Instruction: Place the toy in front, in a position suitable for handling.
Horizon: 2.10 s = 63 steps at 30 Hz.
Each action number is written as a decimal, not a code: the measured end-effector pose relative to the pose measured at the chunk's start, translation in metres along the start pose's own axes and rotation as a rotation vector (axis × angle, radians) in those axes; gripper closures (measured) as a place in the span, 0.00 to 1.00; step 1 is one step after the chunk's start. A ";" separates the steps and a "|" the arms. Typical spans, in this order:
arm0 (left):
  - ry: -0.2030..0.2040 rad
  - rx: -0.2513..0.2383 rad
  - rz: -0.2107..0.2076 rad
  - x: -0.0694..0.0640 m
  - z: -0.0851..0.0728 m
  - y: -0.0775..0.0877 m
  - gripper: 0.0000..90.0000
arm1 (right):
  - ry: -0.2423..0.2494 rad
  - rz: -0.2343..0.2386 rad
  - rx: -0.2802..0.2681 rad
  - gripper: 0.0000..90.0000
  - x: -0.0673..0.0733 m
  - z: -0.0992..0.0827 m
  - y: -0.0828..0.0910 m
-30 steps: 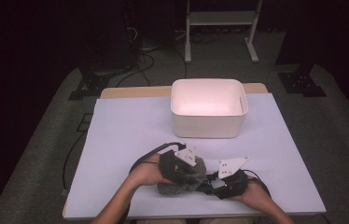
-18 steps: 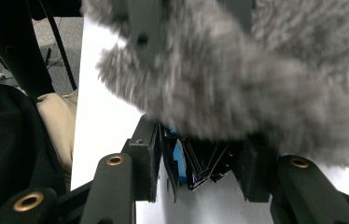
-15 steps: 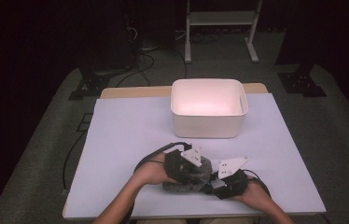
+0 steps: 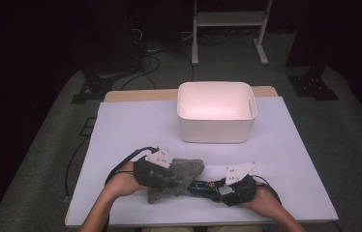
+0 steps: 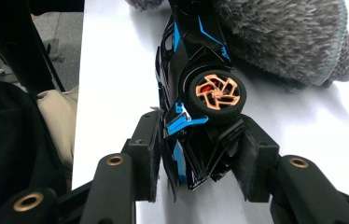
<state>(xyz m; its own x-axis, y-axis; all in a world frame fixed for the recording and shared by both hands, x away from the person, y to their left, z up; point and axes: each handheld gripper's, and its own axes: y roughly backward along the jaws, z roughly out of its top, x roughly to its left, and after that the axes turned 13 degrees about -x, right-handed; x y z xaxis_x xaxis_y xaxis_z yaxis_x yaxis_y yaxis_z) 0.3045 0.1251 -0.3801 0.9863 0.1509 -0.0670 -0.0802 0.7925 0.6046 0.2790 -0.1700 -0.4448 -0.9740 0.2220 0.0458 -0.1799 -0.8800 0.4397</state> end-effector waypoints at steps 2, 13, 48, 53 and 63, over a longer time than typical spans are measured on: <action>0.003 -0.001 -0.002 0.001 0.000 0.000 0.82 | -0.013 0.011 0.013 0.61 -0.002 0.002 -0.001; 0.011 -0.022 -0.006 0.005 0.003 0.000 0.82 | 0.018 0.086 0.047 0.63 -0.014 0.016 -0.013; 0.010 -0.015 -0.052 0.011 0.013 -0.019 0.82 | -0.138 0.012 0.030 0.30 -0.032 0.024 -0.005; 0.009 -0.015 -0.072 0.003 0.007 -0.020 0.82 | -0.144 0.000 0.032 0.28 -0.029 0.018 -0.005; 0.019 0.005 -0.111 -0.008 -0.004 -0.024 0.82 | -0.103 -0.027 0.042 0.22 -0.016 0.013 -0.005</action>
<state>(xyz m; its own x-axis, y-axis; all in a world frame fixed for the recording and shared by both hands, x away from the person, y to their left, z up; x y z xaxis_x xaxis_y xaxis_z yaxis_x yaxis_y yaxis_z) 0.2981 0.1068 -0.3973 0.9862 0.0736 -0.1482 0.0299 0.8017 0.5969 0.2969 -0.1635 -0.4356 -0.9493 0.2888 0.1241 -0.1977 -0.8554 0.4787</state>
